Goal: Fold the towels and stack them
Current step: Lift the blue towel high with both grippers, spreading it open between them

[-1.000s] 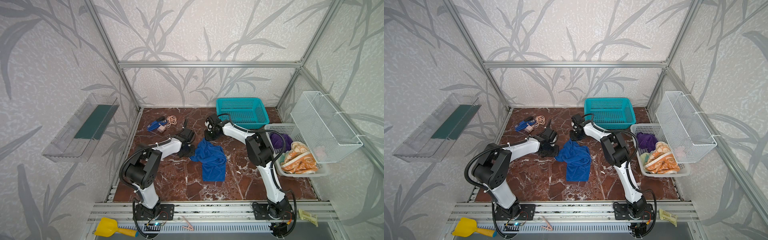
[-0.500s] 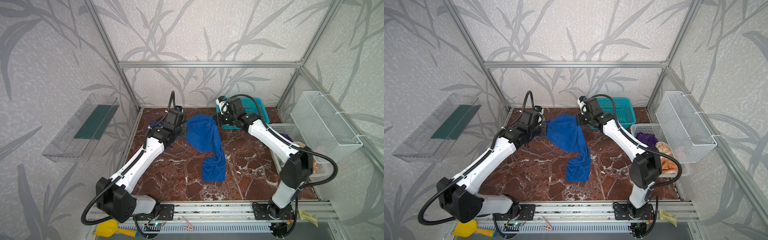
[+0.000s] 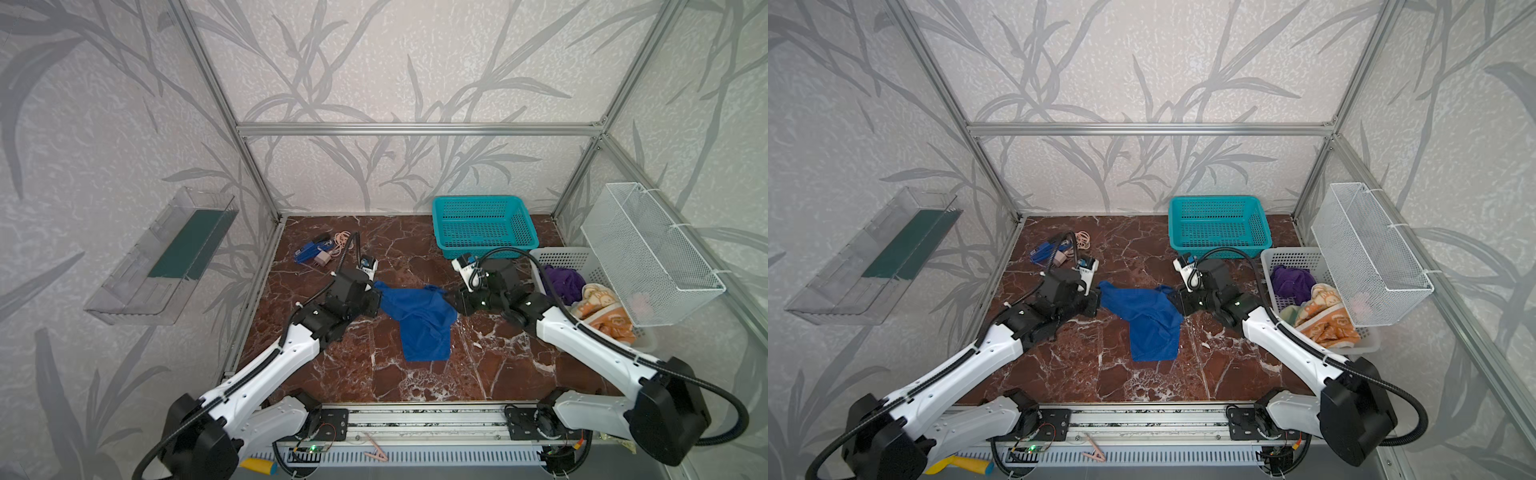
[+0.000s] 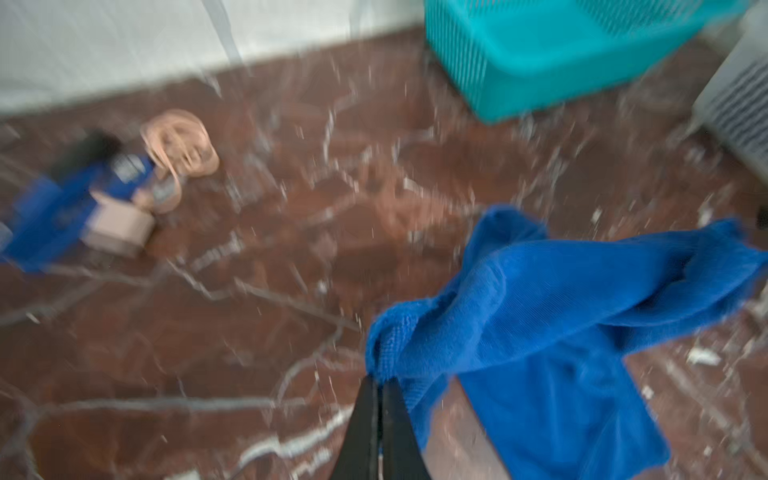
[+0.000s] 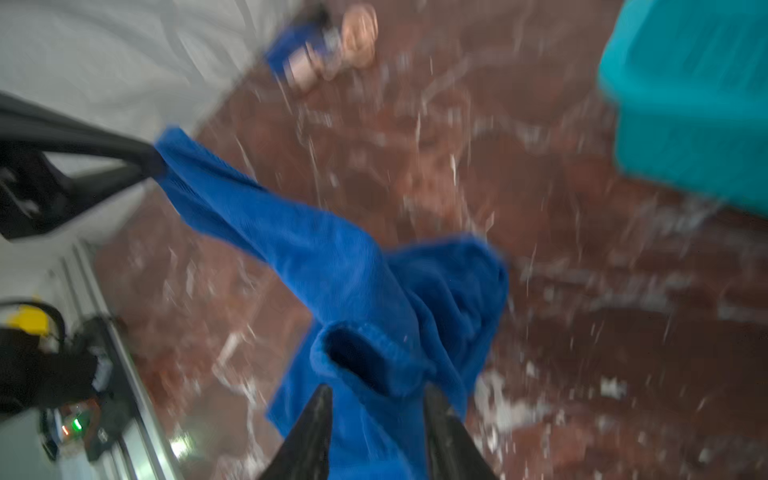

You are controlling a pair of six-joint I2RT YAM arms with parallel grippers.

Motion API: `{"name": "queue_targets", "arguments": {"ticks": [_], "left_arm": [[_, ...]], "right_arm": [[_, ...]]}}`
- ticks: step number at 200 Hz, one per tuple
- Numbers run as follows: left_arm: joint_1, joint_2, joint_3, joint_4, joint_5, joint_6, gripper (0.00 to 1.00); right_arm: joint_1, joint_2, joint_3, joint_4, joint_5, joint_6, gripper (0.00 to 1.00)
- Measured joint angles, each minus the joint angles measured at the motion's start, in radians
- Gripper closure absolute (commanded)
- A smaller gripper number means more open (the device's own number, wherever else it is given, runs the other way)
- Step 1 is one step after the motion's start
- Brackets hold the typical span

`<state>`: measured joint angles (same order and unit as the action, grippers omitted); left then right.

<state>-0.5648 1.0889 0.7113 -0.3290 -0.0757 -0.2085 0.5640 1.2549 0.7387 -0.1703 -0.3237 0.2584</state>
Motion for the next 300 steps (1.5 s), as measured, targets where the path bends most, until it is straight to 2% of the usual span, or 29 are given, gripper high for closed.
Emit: {"name": "queue_targets", "arguments": {"ticks": [23,59,153,191,200,218,229,266,300], "left_arm": [[-0.010,0.013,-0.109,-0.025,0.010,-0.057,1.00],[-0.010,-0.005,-0.108,0.000,0.016,-0.085,1.00],[-0.010,-0.006,-0.091,0.025,0.034,-0.101,1.00],[-0.010,-0.006,-0.091,0.025,0.043,-0.101,1.00],[-0.010,-0.006,-0.091,0.025,0.043,-0.101,1.00],[-0.010,-0.008,-0.088,0.023,0.043,-0.100,1.00],[-0.010,-0.012,-0.082,0.016,0.042,-0.099,1.00],[-0.010,-0.035,0.017,-0.056,-0.010,-0.073,1.00],[0.000,-0.035,0.266,-0.129,-0.082,0.013,1.00]], "right_arm": [[0.006,-0.007,-0.077,-0.049,0.002,0.044,0.49],[0.012,-0.003,0.004,-0.035,0.024,0.067,0.49],[0.124,0.223,0.105,-0.122,0.154,0.155,0.48],[0.121,0.375,0.264,-0.163,0.220,0.168,0.47],[0.121,0.409,0.303,-0.170,0.227,0.166,0.53],[0.121,0.446,0.355,-0.175,0.229,0.157,0.88],[0.121,0.448,0.367,-0.174,0.225,0.154,1.00],[0.121,0.409,0.398,-0.207,0.235,0.132,1.00],[0.121,0.266,0.540,-0.285,0.281,0.062,1.00]]}}
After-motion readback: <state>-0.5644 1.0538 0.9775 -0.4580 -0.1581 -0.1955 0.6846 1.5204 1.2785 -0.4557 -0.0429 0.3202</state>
